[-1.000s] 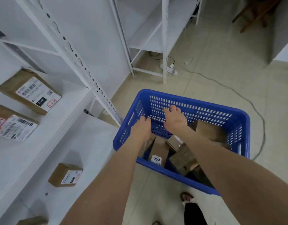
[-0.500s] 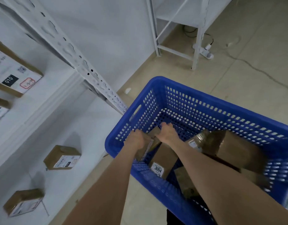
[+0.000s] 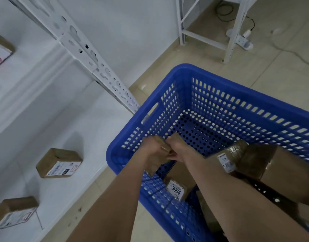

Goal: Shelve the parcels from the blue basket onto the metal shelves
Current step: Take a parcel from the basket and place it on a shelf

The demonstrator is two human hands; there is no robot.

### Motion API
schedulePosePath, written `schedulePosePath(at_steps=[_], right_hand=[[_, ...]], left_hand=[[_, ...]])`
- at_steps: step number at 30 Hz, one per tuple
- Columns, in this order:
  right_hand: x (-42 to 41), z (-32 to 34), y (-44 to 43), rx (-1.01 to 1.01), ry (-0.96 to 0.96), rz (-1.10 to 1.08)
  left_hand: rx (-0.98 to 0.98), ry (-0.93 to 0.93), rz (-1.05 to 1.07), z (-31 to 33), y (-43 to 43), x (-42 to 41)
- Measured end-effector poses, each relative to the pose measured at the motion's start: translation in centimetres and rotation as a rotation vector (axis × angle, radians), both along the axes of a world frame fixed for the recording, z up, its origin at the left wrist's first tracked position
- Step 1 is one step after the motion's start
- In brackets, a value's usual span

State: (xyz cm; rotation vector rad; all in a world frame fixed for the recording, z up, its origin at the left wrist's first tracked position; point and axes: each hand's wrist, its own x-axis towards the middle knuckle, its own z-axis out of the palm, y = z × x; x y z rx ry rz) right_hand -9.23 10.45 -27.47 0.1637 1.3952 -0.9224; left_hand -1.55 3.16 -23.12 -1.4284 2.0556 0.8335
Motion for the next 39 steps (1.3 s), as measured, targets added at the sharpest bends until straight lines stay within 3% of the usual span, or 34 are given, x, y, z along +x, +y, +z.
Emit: schedulePosePath(at_steps=[2,10,17,26,39], right_hand=[[-0.3,1.8,0.3,0.056,0.007,-0.036],[-2.2,15.1,3.4,0.136,0.121,-0.049],[-0.4,26.7,5.6,-0.098,0.099,-0.092],[7.0,41.0,6.8,-0.402,0.098,0.098],[24.2,52.0,8.3,-0.551,0.056,0.242]], left_hand=[[0.001,0.067,0.116,1.9,0.1,-0.3],[-0.030,0.286,0.094,15.6,2.7,-1.1],[-0.168,0.414,0.178,29.0,5.6,2.3],[-0.316,0.630,0.444,42.7,9.9,12.7],[-0.338,0.844,0.858,52.7,14.2,30.9]])
